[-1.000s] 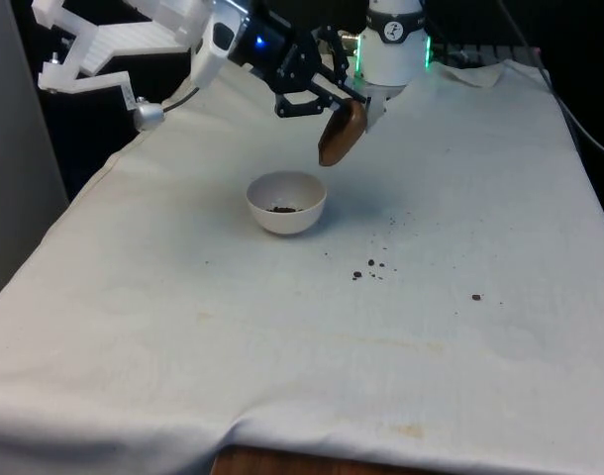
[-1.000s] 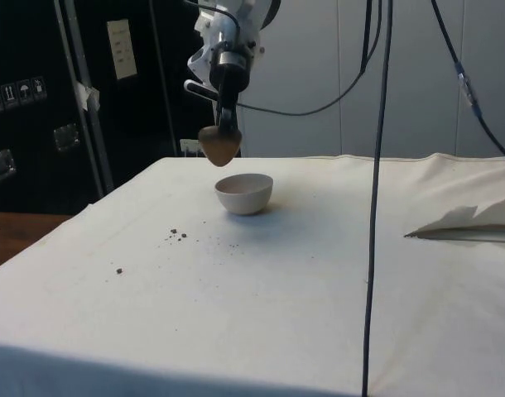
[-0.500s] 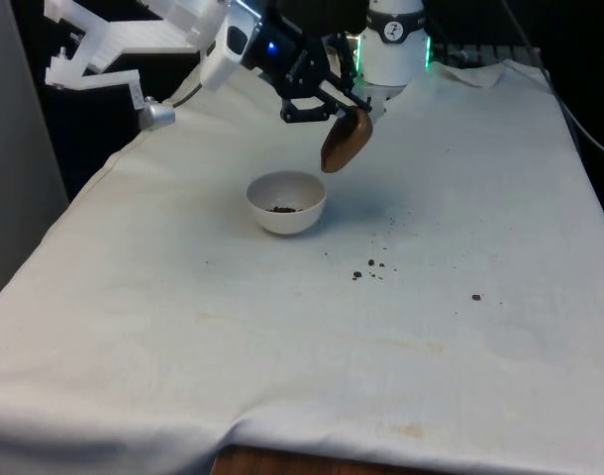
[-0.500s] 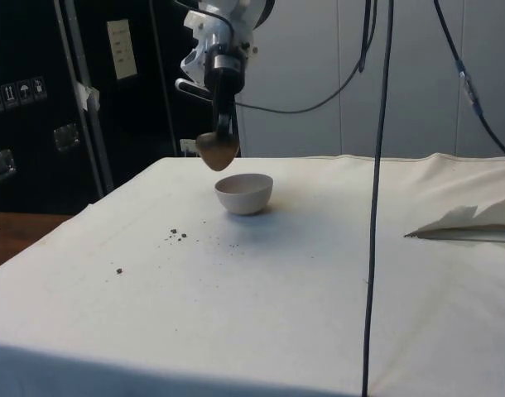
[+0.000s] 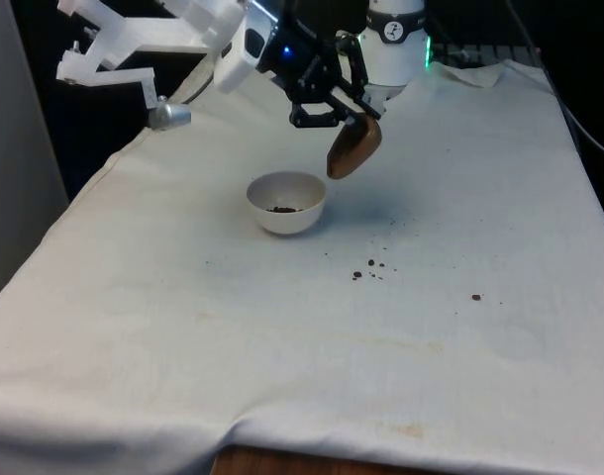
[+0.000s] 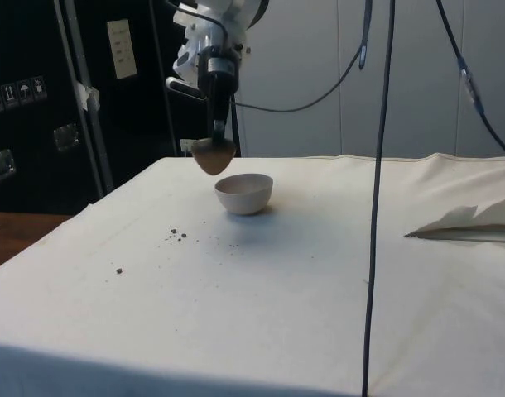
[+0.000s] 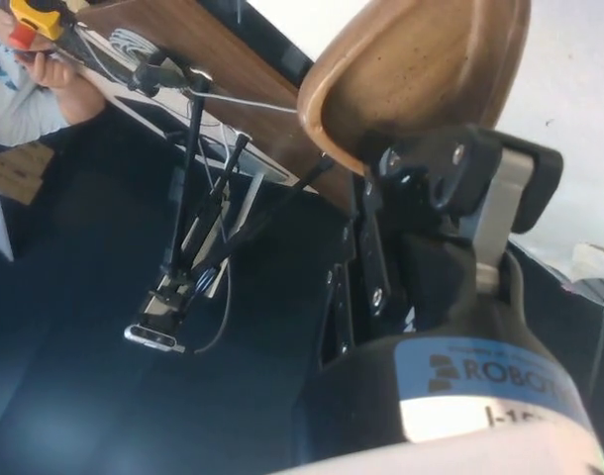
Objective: Pour the coffee beans from the cup into the bowl.
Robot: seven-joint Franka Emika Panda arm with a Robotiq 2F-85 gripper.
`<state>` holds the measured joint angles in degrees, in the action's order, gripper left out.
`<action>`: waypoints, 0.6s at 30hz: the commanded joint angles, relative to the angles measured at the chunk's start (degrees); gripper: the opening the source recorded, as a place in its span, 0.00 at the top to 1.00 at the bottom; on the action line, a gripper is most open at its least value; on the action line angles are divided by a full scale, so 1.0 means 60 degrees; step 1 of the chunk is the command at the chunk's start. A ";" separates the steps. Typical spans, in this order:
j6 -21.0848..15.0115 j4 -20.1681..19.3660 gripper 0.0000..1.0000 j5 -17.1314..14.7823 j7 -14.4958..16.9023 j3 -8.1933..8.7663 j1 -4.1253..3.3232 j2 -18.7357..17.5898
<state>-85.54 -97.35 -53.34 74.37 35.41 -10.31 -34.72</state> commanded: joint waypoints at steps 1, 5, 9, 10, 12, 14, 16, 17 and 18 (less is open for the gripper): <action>-0.0267 -0.0124 1.00 0.0076 -0.0095 0.0048 -0.0143 0.0105; -0.0439 -0.0134 1.00 0.0201 -0.0172 -0.0086 -0.0143 0.0153; -0.0401 -0.0019 1.00 0.0286 -0.0191 -0.0315 0.0000 0.0095; -0.0668 -0.0143 1.00 0.0344 -0.0277 -0.0267 -0.0143 0.0201; -0.0773 -0.0153 1.00 0.0411 -0.0315 -0.0344 -0.0143 0.0229; -0.0926 -0.0172 1.00 0.0516 -0.0382 -0.0458 -0.0134 0.0258; -0.1031 -0.0172 1.00 0.0592 -0.0430 -0.0525 -0.0134 0.0277; -0.0812 -0.0057 1.00 0.0563 -0.0372 -0.0611 0.0000 0.0191; -0.1070 -0.0172 1.00 0.0630 -0.0449 -0.0554 -0.0134 0.0286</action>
<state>-90.64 -97.69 -49.73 72.02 31.51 -10.31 -33.58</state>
